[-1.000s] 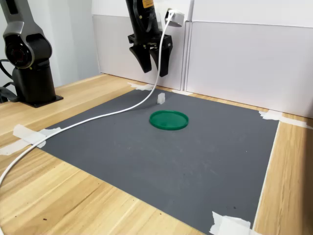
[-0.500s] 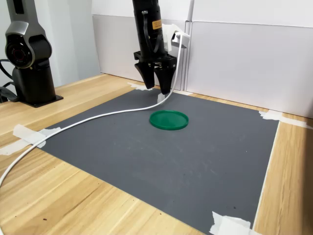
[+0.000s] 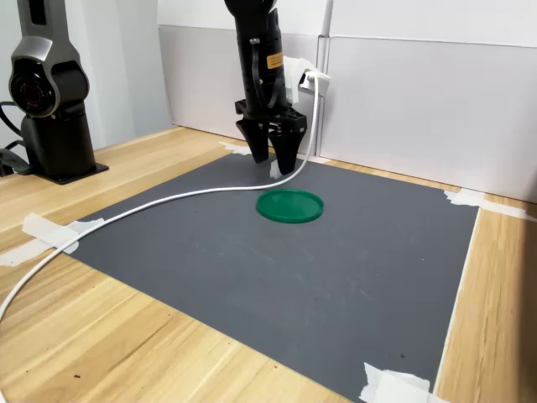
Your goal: Grasp a white terminal and put it in the green lid.
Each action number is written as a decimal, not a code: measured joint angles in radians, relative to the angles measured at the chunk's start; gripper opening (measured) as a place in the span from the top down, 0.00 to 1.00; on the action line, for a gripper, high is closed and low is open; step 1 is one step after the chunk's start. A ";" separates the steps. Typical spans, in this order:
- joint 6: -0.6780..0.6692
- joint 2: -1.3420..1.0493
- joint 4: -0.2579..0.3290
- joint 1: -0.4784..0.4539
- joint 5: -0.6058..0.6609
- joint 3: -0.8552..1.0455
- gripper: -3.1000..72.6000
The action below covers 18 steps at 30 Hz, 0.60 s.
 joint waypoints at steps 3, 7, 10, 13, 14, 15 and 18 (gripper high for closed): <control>0.000 0.000 0.012 0.000 -0.004 0.000 0.13; 0.000 0.000 0.019 0.000 -0.005 0.000 0.24; 0.002 0.000 0.021 0.000 -0.005 0.000 0.32; 0.005 0.000 0.021 0.000 -0.005 0.000 0.38; 0.007 0.000 0.021 0.000 -0.005 0.000 0.39; 0.009 0.000 0.022 0.000 -0.005 0.000 0.40; 0.025 0.000 0.021 0.000 -0.005 0.000 0.41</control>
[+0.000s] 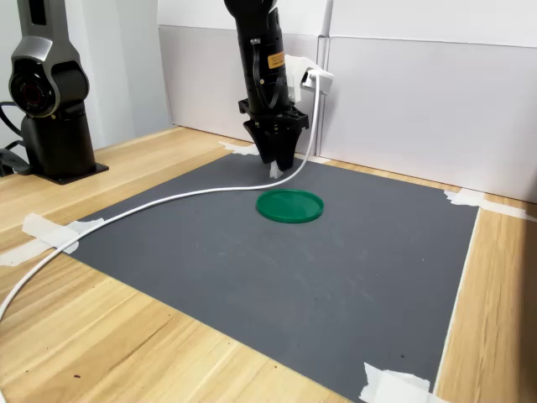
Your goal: Grasp a white terminal and put it in the green lid.
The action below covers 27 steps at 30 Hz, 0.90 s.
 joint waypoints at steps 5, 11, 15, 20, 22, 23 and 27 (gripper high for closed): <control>0.020 0.017 -0.006 0.000 -0.001 0.000 0.41; 0.027 0.031 -0.022 0.000 -0.010 0.000 0.42; 0.027 0.031 -0.023 0.000 -0.010 0.000 0.50; 0.031 0.031 -0.023 0.000 -0.011 0.000 0.71; 0.039 0.031 -0.023 0.000 -0.011 0.000 0.80; 0.043 0.031 -0.023 0.000 -0.011 0.000 0.82; 0.065 0.031 -0.023 0.000 -0.009 0.000 0.84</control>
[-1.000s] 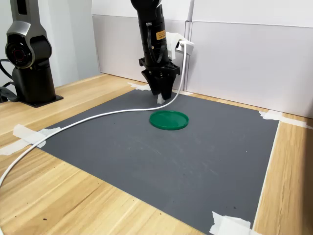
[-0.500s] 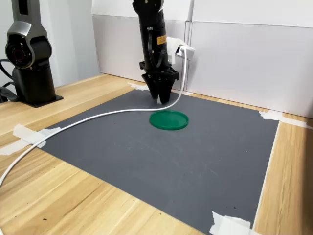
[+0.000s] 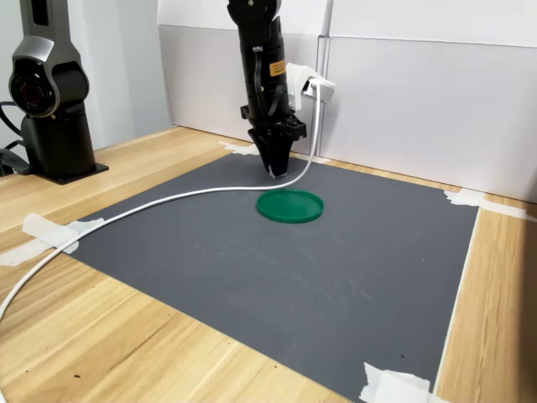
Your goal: Grasp a white terminal and put it in the green lid.
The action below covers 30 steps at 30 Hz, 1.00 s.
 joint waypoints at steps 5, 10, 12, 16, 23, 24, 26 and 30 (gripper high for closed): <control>0.035 -0.033 -0.016 0.000 0.024 0.000 0.84; 0.048 -0.098 -0.041 -0.007 0.064 -0.015 0.84; 0.050 -0.107 -0.041 -0.024 0.096 -0.040 0.84; 0.055 -0.114 -0.041 -0.092 0.161 -0.110 0.84; 0.039 -0.113 -0.051 -0.200 0.249 -0.235 0.84; 0.034 -0.111 -0.055 -0.212 0.256 -0.245 0.84; 0.031 -0.100 -0.066 -0.232 0.267 -0.254 0.84; 0.026 -0.057 -0.096 -0.260 0.278 -0.256 0.84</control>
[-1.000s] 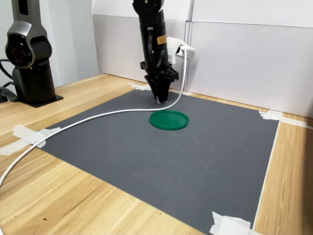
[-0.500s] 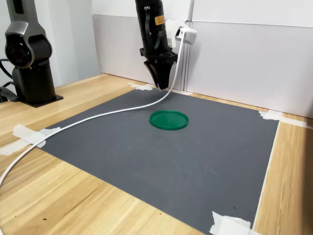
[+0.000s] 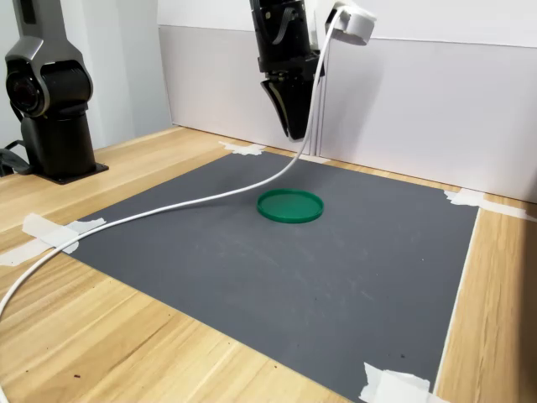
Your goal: Grasp a white terminal and put it in the green lid.
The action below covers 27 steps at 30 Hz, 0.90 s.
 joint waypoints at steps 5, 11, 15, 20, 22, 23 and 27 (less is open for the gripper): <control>-0.004 0.057 -0.018 -0.005 -0.006 0.000 0.84; -0.004 0.113 -0.024 -0.005 -0.008 0.000 0.84; -0.007 0.134 -0.027 -0.005 -0.030 0.000 0.84; -0.012 0.143 -0.027 -0.005 -0.044 0.000 0.82; -0.014 0.152 -0.029 -0.005 -0.046 0.000 0.79; -0.015 0.156 -0.029 -0.005 -0.046 0.000 0.77; -0.019 0.166 -0.032 -0.005 -0.053 0.000 0.61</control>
